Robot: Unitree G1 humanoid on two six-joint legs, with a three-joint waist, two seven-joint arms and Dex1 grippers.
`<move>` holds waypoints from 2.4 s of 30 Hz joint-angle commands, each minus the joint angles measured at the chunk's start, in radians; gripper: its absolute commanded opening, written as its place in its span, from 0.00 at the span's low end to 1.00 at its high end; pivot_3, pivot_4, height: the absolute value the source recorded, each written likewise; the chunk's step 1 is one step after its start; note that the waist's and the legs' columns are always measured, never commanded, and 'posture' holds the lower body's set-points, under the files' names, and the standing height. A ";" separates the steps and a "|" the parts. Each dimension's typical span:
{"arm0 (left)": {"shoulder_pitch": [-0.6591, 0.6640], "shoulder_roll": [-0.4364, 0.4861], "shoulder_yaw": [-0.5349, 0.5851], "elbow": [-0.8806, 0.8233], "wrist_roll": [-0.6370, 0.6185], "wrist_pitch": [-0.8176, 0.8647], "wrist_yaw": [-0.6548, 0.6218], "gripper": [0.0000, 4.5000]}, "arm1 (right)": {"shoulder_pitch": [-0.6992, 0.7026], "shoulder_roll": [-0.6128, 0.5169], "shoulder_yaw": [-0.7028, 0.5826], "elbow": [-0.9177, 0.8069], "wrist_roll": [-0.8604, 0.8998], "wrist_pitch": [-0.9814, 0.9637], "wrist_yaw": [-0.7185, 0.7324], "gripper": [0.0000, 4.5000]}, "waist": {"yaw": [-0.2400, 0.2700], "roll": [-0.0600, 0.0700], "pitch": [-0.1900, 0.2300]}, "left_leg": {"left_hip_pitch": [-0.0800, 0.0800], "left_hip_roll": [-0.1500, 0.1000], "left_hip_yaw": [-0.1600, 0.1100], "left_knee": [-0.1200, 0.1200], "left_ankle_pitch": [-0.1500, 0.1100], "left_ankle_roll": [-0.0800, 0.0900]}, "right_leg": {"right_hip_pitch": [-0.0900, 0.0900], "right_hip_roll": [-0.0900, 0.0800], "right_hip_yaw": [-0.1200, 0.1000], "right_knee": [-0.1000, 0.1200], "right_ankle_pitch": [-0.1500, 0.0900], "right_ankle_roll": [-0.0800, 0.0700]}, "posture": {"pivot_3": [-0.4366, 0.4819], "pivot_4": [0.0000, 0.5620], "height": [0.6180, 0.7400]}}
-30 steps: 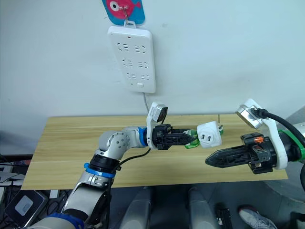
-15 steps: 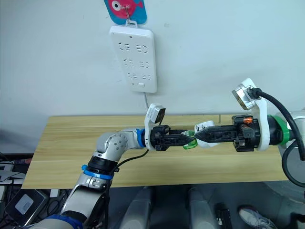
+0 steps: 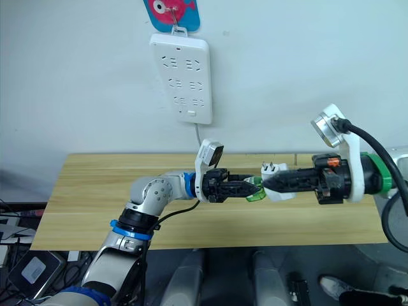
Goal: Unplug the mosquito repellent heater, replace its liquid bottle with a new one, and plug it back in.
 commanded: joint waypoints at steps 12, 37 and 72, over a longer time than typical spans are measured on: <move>-0.012 0.040 -0.006 -0.044 -0.036 0.029 -0.074 0.50 | 0.348 0.008 -0.305 -0.162 -0.762 -0.277 0.482 0.99 | -0.003 0.000 0.000 | 0.001 0.000 0.001 0.002 0.001 -0.001 | 0.000 0.000 0.001 0.000 0.000 0.001 | 0.66 0.47 1.00; -0.012 0.048 -0.008 -0.088 -0.078 0.120 -0.097 0.50 | 0.193 0.129 -0.125 -0.244 -0.655 -0.253 0.379 0.99 | -0.002 0.000 0.000 | 0.001 -0.001 0.001 0.002 0.001 -0.001 | 0.000 -0.002 0.000 0.002 0.001 -0.001 | 0.68 0.46 1.00; 0.109 0.206 -0.166 -0.188 0.645 -0.952 0.111 1.00 | 0.230 0.297 -0.172 0.016 -0.367 -0.062 -0.276 0.68 | 0.005 0.000 -0.001 | 0.004 -0.003 0.003 0.002 0.001 -0.001 | 0.003 -0.006 0.001 0.001 0.003 -0.004 | 0.71 0.46 1.00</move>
